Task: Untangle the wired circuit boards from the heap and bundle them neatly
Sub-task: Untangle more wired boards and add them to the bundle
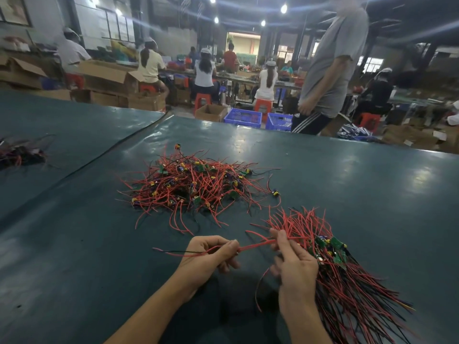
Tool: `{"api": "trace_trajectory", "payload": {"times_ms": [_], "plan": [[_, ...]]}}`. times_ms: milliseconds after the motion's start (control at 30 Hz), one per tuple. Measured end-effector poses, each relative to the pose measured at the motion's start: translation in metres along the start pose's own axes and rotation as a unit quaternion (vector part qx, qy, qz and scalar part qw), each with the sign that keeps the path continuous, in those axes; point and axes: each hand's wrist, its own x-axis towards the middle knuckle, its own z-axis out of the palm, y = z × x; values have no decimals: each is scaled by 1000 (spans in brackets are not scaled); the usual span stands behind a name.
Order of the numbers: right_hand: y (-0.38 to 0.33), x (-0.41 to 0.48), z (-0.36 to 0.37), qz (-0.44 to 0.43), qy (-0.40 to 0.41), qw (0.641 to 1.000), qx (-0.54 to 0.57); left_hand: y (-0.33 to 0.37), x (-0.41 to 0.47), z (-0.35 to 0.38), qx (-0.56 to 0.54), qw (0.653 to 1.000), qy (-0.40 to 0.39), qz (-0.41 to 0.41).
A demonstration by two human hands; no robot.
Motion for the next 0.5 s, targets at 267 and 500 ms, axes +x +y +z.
{"api": "trace_trajectory", "payload": {"times_ms": [267,500], "plan": [[-1,0,-4,11,25,999,26,-5,-1,6,-50,998,11,-30],[19,-27,15,-35,-93,985,-141,-4,-4,7,18,999,-37,-5]]}}
